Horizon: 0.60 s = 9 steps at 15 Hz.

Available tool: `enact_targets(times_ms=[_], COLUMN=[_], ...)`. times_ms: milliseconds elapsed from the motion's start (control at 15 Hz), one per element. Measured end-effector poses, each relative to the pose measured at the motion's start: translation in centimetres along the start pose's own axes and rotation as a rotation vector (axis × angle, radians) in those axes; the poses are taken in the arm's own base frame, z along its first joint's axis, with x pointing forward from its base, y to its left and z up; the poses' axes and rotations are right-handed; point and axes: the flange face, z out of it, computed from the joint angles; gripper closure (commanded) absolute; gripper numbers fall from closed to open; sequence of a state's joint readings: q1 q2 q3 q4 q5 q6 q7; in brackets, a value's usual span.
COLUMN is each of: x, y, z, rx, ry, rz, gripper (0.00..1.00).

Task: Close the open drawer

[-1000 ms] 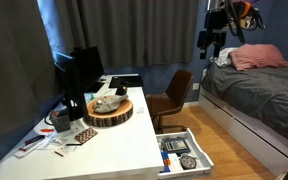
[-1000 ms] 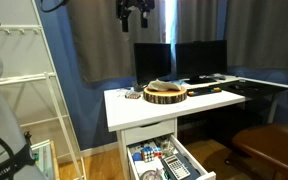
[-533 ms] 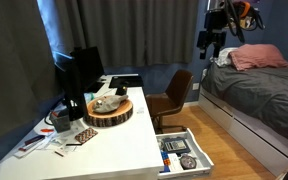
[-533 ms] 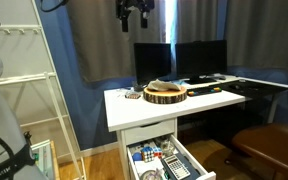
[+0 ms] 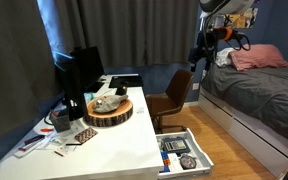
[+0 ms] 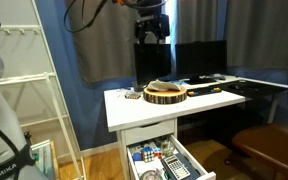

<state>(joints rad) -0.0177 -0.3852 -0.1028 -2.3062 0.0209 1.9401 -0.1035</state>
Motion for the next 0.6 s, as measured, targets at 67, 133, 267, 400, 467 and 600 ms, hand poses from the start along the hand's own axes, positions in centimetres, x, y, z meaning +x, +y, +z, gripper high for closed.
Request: enact_targets(times_ms=[67,133,267,400,467,600], x=[0.6,1.0,1.6,2.0,2.1,2.2], y=[1.0,2.1,4.3,6.5,7.5,9.5], z=[1.1,2.3,4.5,6.6,7.7,10.0], rx=[0.010,0.024,0.046,0.081,0.103,0.162], ry=[0.004,0.001,-0.003,0.004,0.016,0.034], rz=[0.026,0.055,0.113,0.174,0.207,0.283], gripper=[0.00,0.00,0.00,0.00,0.00,0.00])
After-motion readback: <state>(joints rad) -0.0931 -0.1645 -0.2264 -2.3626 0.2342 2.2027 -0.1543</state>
